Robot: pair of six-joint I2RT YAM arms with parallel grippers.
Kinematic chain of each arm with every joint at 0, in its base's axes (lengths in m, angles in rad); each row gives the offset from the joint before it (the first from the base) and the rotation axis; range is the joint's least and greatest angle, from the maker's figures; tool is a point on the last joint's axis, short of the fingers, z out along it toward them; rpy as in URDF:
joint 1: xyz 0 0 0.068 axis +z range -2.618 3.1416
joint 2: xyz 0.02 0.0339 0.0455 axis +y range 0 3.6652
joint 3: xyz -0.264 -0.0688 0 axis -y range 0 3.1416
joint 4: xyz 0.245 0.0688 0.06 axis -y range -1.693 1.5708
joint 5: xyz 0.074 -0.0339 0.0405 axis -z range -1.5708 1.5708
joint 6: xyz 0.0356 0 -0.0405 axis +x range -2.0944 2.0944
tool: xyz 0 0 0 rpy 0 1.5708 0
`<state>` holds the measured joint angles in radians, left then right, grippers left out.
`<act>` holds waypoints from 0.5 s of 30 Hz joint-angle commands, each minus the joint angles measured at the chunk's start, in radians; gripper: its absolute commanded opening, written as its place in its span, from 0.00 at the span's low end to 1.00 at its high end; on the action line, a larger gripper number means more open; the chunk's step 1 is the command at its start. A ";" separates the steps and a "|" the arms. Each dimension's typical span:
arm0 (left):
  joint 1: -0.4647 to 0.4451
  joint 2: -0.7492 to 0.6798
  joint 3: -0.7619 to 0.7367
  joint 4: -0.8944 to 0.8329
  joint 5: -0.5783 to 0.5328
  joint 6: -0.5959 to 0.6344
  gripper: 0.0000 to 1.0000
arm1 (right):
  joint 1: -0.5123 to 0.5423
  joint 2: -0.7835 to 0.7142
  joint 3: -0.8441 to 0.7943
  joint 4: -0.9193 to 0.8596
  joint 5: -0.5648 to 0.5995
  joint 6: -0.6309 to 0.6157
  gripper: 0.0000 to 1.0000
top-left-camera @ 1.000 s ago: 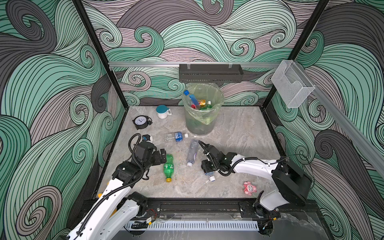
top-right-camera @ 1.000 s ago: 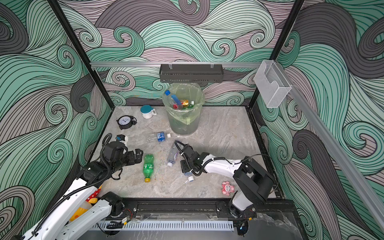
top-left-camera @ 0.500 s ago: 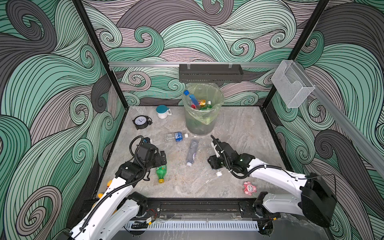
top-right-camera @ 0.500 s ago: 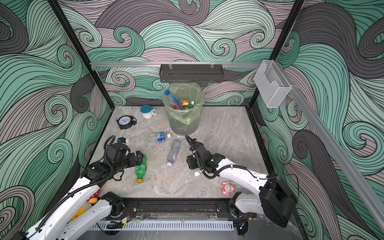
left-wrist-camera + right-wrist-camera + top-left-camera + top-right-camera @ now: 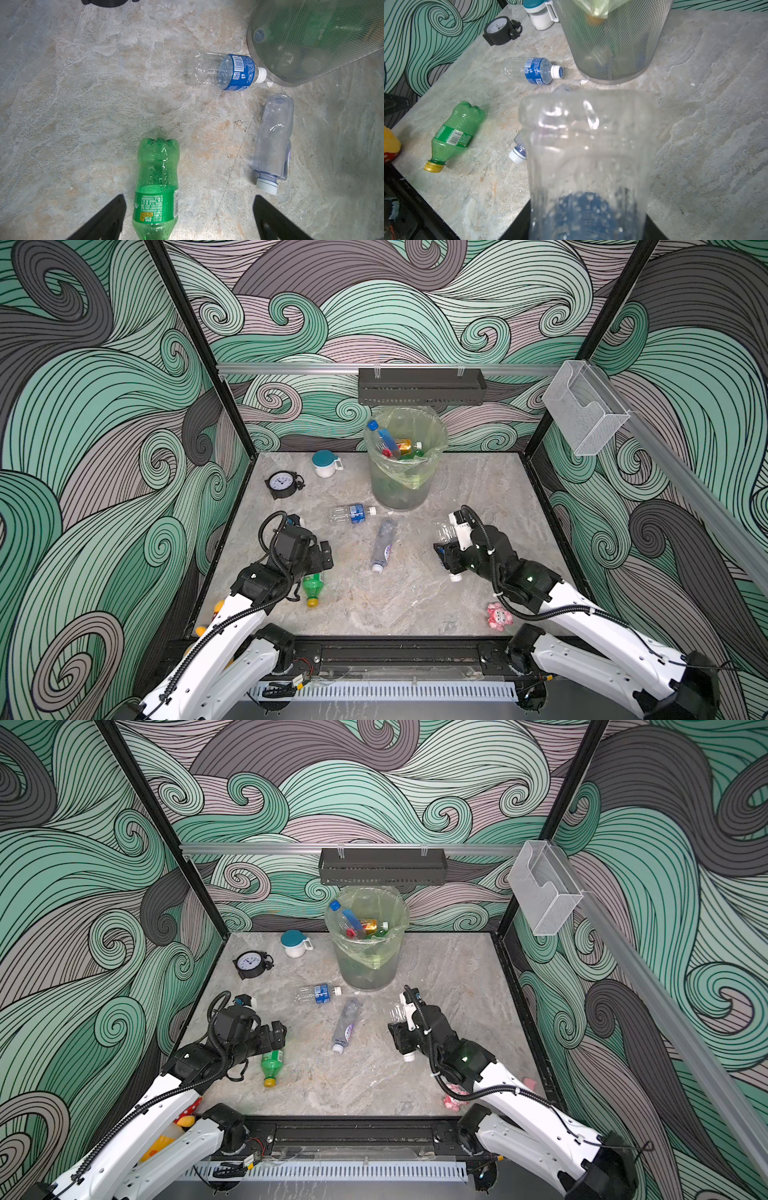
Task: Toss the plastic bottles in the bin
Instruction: 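Carry the clear bottle over the bin and open the right gripper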
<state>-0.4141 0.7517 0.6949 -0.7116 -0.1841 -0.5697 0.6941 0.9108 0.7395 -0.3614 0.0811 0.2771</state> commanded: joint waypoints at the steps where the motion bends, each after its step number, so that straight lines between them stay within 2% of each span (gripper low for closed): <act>1: 0.011 0.006 0.011 0.006 -0.018 -0.019 0.97 | -0.053 0.078 0.218 -0.041 -0.081 -0.092 0.53; 5: 0.011 -0.002 0.022 0.000 -0.008 -0.024 0.97 | -0.121 0.335 0.645 -0.104 -0.157 -0.166 0.53; 7: 0.011 -0.012 0.032 -0.006 -0.004 -0.024 0.97 | -0.162 0.518 0.895 -0.111 -0.214 -0.177 0.55; 11: 0.011 -0.038 0.047 -0.020 0.000 -0.028 0.97 | -0.238 0.855 1.377 -0.200 -0.235 -0.158 0.83; 13: 0.011 -0.048 0.062 -0.052 -0.021 -0.036 0.97 | -0.253 0.958 1.581 -0.336 -0.255 -0.171 0.89; 15: 0.012 -0.057 0.079 -0.096 -0.052 -0.043 0.98 | -0.249 0.953 1.625 -0.393 -0.260 -0.191 0.93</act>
<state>-0.4137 0.7147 0.7208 -0.7395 -0.1917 -0.5919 0.4465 1.8599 2.2944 -0.5606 -0.1329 0.1261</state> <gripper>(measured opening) 0.979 0.921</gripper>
